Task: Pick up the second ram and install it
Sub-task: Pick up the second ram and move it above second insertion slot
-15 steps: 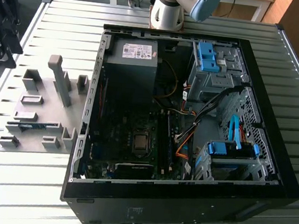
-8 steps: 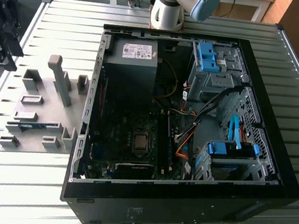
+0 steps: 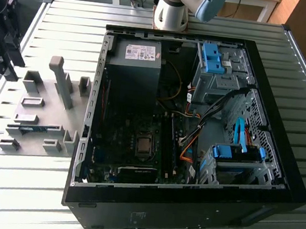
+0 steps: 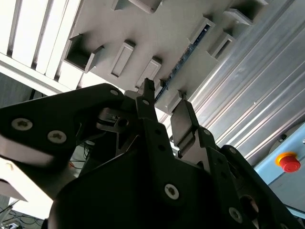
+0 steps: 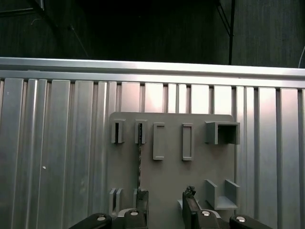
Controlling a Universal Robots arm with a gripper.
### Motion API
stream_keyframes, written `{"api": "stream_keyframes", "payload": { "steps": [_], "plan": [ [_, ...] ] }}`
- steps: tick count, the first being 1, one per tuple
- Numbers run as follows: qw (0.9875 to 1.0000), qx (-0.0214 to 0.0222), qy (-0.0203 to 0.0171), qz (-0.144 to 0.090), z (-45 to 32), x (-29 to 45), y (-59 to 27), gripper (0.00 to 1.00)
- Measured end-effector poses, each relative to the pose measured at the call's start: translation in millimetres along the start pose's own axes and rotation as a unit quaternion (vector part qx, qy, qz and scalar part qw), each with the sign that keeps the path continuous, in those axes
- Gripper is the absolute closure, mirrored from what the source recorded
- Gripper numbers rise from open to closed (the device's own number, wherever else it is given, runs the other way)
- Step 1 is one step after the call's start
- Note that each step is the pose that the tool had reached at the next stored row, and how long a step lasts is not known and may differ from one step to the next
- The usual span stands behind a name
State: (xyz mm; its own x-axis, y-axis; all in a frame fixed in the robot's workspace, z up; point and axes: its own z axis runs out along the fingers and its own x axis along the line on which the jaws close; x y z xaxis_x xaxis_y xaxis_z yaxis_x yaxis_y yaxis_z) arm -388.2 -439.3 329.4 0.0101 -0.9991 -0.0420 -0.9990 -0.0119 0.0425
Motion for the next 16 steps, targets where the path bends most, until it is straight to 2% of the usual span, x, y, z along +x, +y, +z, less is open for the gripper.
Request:
{"api": "stream_keyframes", "payload": {
  "steps": [12, 16],
  "plan": [
    [1.0, 0.0, 0.0, 0.0, 15.2, 10.5, -0.3, 0.58],
    [1.0, -0.0001, 0.0, 0.0, 16.8, 10.9, -0.3, 0.58]
  ]
}}
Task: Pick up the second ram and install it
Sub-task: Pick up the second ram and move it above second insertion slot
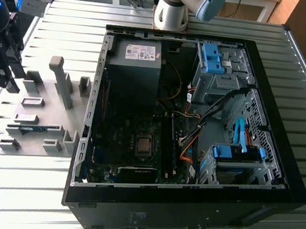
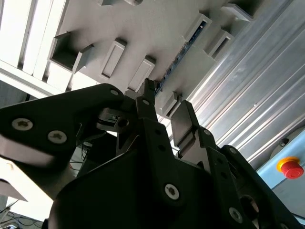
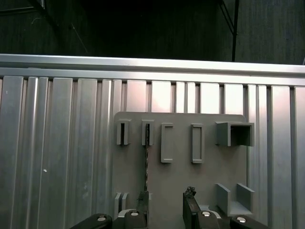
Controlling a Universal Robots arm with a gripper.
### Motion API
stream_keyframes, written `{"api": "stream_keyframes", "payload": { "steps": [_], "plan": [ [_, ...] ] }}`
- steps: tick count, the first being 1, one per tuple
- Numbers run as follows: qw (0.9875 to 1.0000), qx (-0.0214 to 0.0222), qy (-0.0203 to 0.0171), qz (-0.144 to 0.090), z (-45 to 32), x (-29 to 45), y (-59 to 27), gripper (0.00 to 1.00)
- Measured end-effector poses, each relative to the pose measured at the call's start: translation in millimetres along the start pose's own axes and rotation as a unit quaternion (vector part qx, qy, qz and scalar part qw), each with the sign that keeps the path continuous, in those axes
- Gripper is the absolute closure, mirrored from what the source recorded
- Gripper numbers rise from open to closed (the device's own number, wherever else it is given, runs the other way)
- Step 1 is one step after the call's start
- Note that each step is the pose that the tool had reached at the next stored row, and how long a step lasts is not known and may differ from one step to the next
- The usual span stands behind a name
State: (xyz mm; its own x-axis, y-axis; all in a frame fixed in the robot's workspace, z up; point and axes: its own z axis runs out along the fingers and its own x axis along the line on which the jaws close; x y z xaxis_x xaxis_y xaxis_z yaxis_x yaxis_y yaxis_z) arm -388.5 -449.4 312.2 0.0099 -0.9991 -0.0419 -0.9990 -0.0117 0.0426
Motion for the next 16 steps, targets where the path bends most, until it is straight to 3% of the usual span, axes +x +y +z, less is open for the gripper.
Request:
{"api": "stream_keyframes", "payload": {
  "steps": [13, 16],
  "plan": [
    [1.0, 0.0001, -0.0001, 0.0, 0.9, 0.0, -0.1, 0.58],
    [1.0, 0.0002, -0.0001, 0.0, 4.1, 0.6, -0.2, 0.58]
  ]
}}
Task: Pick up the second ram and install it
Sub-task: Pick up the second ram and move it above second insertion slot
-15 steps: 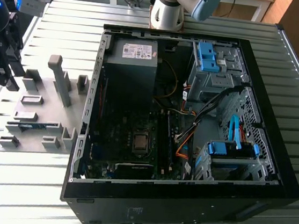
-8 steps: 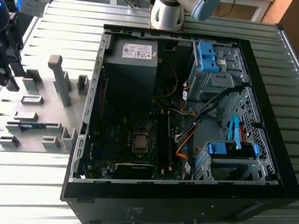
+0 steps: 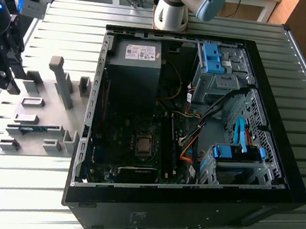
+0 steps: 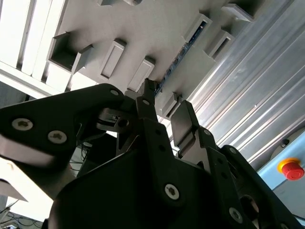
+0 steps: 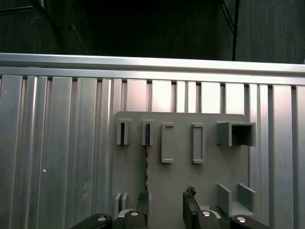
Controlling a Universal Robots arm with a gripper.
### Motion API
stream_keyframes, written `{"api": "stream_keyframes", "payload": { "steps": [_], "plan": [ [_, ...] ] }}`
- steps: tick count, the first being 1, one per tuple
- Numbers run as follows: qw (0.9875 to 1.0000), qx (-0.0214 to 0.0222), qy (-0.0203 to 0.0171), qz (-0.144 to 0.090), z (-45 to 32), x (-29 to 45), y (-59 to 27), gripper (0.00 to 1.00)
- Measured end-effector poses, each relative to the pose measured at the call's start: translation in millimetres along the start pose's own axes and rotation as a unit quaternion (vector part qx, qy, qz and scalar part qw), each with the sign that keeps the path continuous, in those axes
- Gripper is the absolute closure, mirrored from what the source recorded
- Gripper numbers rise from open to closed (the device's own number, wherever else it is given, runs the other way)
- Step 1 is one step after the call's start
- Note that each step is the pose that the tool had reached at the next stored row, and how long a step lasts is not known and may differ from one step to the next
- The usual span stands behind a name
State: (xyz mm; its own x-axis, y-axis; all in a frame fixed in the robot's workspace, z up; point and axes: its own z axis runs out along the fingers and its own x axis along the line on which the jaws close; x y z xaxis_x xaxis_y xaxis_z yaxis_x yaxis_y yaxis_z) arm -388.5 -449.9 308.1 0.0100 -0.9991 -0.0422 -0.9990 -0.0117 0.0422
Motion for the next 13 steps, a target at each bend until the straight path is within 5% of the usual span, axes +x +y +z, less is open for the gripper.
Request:
{"api": "stream_keyframes", "payload": {
  "steps": [13],
  "plan": [
    [1.0, 0.0, 0.0, 0.002, 23.0, 11.5, -0.4, 0.58]
  ]
}}
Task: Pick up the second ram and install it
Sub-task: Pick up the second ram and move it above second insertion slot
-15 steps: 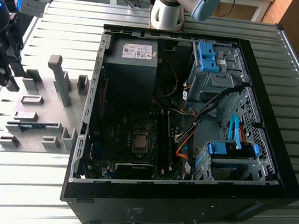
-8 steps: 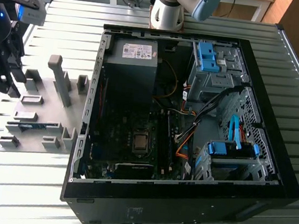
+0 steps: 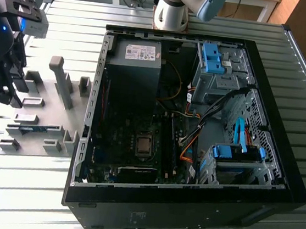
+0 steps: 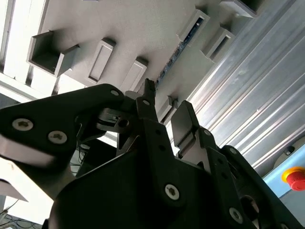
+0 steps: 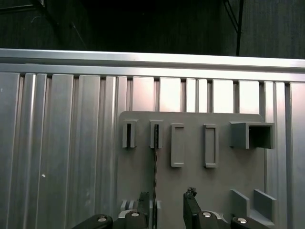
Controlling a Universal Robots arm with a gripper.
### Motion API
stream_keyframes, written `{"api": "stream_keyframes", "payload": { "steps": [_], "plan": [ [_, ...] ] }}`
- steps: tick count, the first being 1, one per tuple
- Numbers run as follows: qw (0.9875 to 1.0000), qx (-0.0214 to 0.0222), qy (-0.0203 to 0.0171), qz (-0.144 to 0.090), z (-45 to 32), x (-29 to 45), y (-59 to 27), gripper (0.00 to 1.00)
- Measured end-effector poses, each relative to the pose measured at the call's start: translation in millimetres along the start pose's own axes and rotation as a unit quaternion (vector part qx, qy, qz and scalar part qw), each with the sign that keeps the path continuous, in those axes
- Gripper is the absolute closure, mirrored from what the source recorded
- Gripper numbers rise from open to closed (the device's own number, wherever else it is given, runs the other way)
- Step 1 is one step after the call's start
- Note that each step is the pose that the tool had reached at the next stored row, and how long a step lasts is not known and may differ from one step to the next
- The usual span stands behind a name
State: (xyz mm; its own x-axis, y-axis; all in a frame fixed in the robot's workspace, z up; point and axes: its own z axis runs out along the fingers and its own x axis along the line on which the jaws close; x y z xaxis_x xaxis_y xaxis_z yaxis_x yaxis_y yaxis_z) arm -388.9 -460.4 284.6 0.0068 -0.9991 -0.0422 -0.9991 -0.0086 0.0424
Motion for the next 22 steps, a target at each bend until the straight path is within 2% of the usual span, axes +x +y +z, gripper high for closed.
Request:
{"api": "stream_keyframes", "payload": {
  "steps": [7, 13, 22],
  "plan": [
    [1.0, 0.0, 0.0, 0.0, 12.6, 0.5, -0.5, 0.58],
    [1.0, 0.0001, -0.0001, 0.0, 14.0, 0.6, -0.6, 0.58],
    [1.0, 0.0, 0.0, 0.0, 29.8, 4.5, -0.9, 0.58]
  ]
}}
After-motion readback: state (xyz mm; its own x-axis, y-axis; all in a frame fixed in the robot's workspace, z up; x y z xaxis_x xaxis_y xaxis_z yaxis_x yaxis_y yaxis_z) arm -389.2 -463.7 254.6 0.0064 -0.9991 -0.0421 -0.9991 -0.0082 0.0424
